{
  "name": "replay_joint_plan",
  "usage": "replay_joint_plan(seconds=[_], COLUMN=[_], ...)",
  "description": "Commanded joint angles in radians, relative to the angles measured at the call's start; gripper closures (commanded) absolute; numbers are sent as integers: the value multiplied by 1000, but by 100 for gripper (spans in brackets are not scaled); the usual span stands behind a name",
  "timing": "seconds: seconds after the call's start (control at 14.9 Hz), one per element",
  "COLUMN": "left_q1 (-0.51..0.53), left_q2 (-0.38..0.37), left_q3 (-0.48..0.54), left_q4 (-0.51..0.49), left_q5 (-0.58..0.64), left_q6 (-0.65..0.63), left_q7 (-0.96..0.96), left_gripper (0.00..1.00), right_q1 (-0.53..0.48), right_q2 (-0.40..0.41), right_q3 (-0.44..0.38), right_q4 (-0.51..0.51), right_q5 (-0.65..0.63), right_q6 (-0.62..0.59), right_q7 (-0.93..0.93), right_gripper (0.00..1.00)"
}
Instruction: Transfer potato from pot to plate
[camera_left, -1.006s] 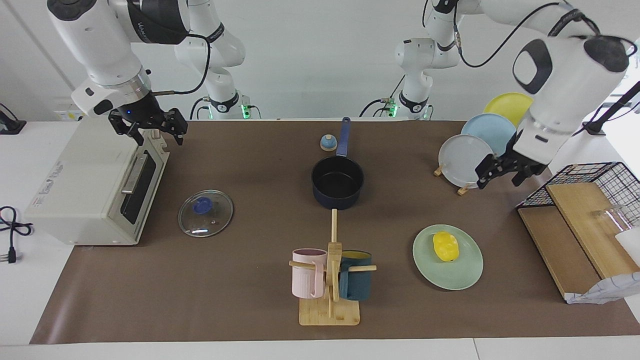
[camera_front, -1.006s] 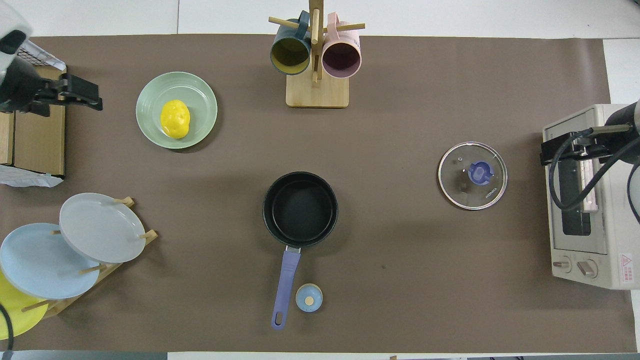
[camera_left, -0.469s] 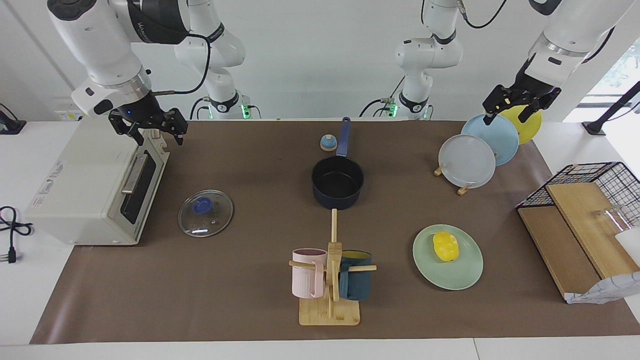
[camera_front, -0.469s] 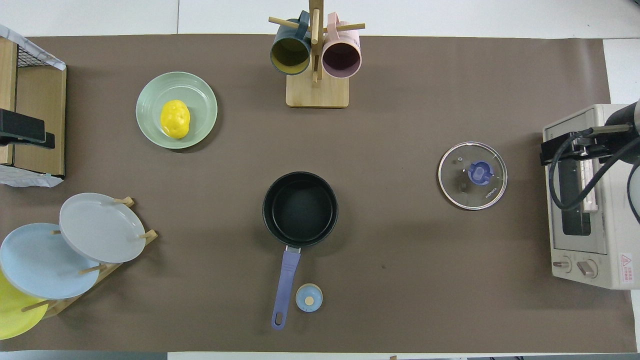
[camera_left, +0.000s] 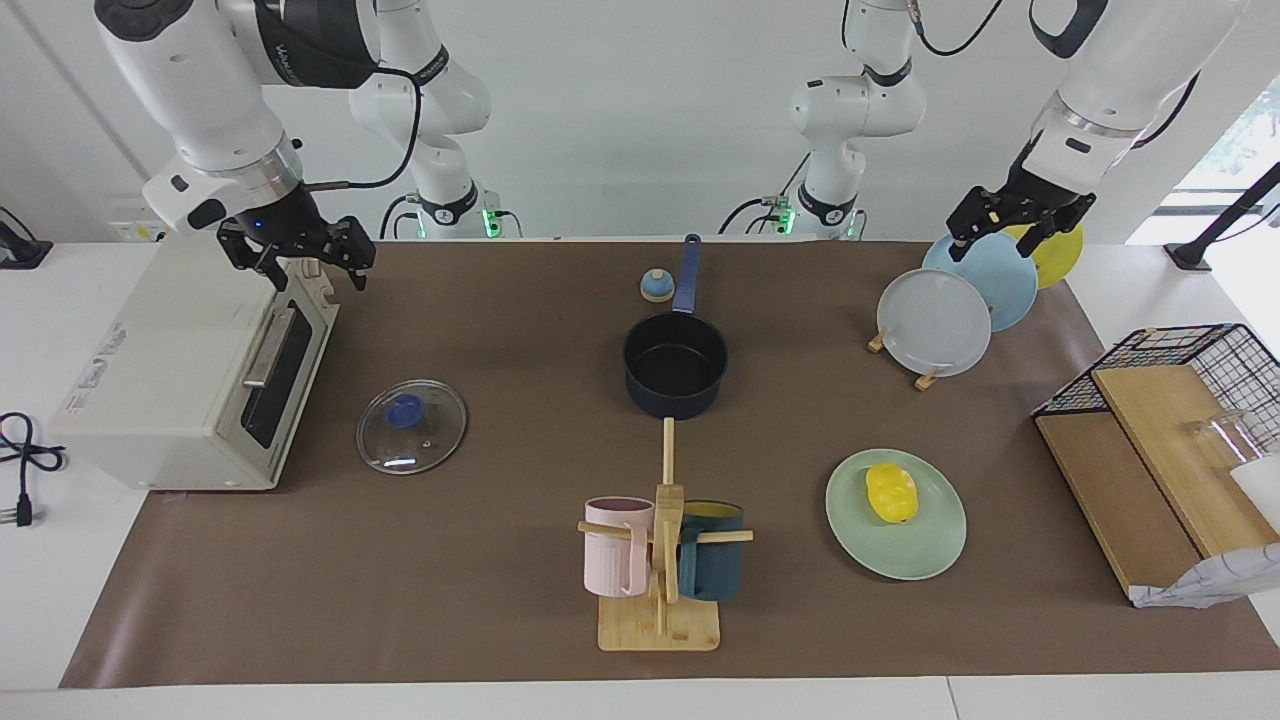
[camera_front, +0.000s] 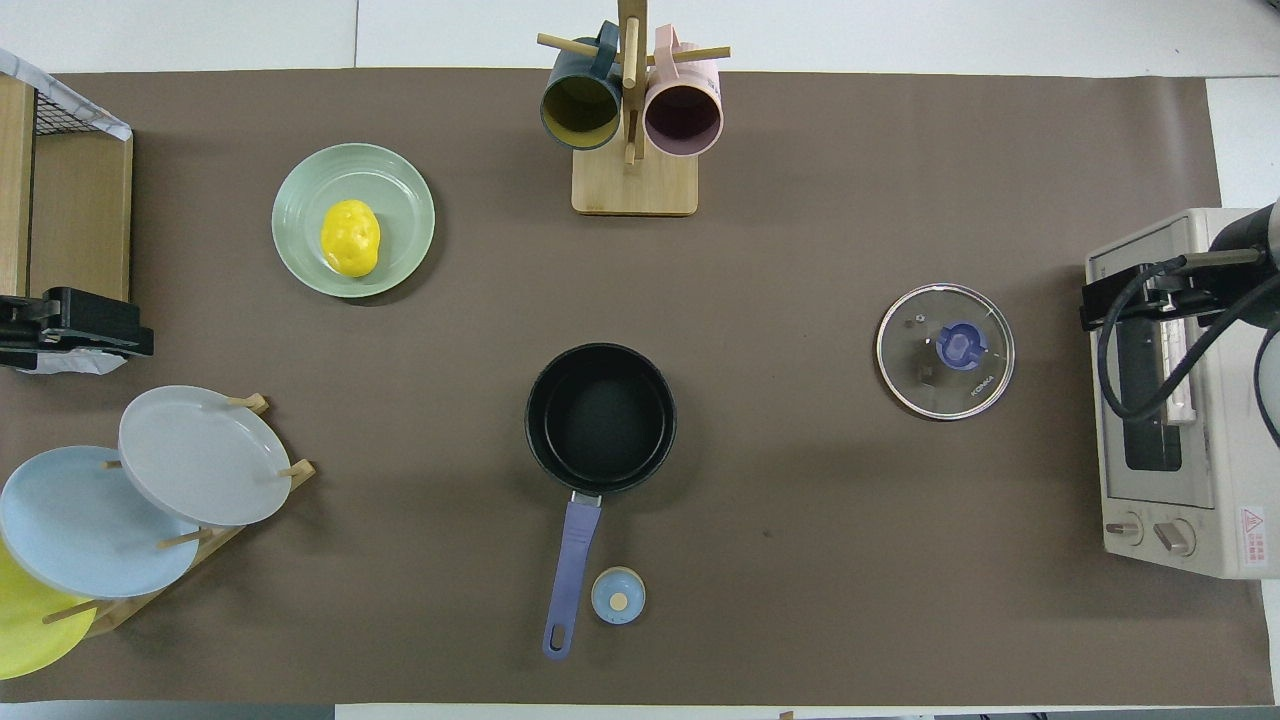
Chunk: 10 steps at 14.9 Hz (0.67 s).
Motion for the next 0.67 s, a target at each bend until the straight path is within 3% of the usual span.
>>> replay_joint_plan(seconds=[0.0, 0.6], left_q1=[-8, 0], left_q2=[52, 38], left_q3=[3, 1], left_q4=[128, 80], left_q5=[21, 20], left_q6=[-86, -59], left_q7=[4, 7], left_gripper=[0, 0], right_q1=[-3, -3], right_q2=[-7, -7], right_q3=[5, 4], right_q4=[2, 2], right_q5=[8, 8], right_q6=[-7, -7], right_q7=[9, 9], right_gripper=[0, 0])
